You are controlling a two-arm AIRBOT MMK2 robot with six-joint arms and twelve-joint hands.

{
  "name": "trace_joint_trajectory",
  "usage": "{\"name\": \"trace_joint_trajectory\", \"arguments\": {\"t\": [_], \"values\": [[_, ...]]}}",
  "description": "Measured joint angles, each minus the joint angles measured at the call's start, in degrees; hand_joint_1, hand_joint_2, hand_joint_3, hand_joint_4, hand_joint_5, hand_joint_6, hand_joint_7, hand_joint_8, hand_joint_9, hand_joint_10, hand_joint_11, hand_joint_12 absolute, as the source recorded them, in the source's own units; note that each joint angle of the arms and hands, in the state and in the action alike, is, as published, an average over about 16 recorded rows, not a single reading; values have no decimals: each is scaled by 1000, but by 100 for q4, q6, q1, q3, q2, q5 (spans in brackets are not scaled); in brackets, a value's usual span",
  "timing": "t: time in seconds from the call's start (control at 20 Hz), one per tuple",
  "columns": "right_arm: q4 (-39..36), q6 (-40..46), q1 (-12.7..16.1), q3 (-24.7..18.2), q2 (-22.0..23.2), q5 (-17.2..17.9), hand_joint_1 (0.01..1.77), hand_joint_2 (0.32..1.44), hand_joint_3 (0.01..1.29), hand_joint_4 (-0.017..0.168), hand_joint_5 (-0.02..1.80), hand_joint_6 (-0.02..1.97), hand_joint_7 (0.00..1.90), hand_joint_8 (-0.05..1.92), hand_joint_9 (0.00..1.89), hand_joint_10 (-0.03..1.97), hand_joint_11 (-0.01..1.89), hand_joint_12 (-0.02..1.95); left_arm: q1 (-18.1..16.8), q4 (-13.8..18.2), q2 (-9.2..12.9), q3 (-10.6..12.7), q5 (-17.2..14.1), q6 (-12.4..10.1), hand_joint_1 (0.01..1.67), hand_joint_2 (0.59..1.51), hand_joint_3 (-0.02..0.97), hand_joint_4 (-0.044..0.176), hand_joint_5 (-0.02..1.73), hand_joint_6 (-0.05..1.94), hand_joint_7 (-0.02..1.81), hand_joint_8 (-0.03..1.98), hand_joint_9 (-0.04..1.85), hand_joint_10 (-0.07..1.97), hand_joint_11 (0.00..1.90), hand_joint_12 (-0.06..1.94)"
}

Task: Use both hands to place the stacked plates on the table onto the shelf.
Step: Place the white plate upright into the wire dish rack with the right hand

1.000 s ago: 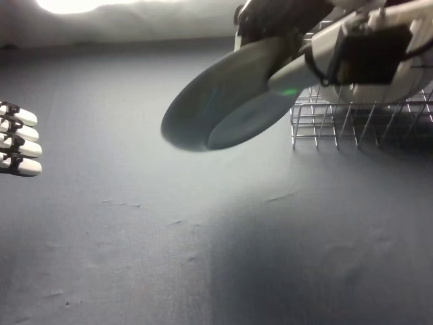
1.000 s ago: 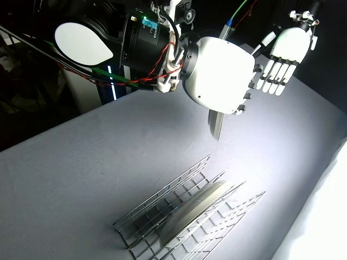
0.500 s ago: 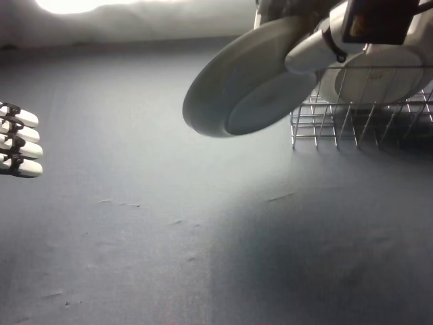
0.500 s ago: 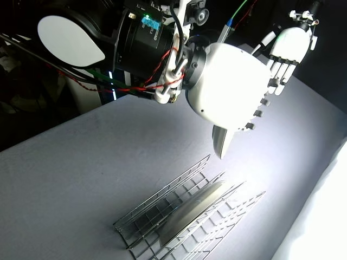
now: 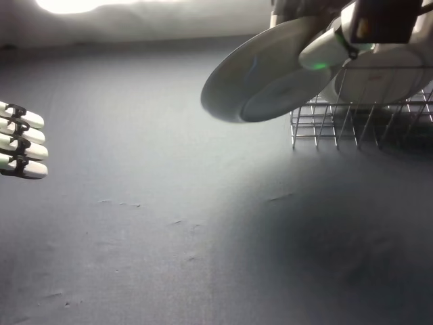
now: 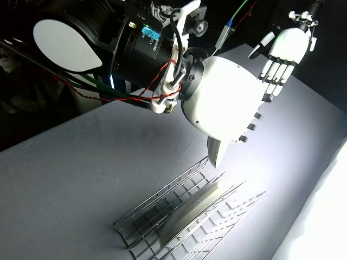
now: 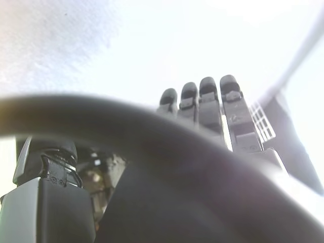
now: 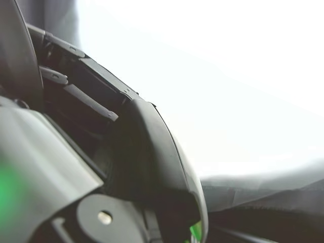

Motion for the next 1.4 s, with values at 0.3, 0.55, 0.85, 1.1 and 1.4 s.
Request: {"name": "trace_joint_trajectory", "arguments": {"t": [0.3,0.55,0.85,1.1,1.4], "values": [[-772,15,-22,50,266,-24,1407,994,12,-7,966,852,1090,772,974,1081,843,1220,-12,3,-29,-14,-22,8,20,1124,5,-2,19,9,18,14,18,9,16,1],[-1457,26,-120,55,518,-21,1381,996,11,-8,945,888,1084,793,970,1088,841,1241,-19,-11,-78,-62,-50,18,20,1124,5,-2,19,9,19,14,18,9,15,1],[-2058,32,-310,55,714,72,1361,999,12,-7,916,924,1073,813,949,1103,825,1269,-39,-149,-173,-153,-47,20,20,1123,5,-2,18,9,19,14,18,9,16,1],[-2380,33,-470,54,769,201,1339,1014,13,-6,835,746,976,635,860,926,676,1299,-65,-370,-254,-334,28,0,20,1122,5,-2,18,10,20,13,18,9,15,1],[-2671,29,-562,44,794,532,1220,1041,14,-5,606,413,700,340,606,577,368,1216,-162,-643,-302,-683,224,-176,20,1121,5,-2,16,10,20,13,18,9,15,1]]}}
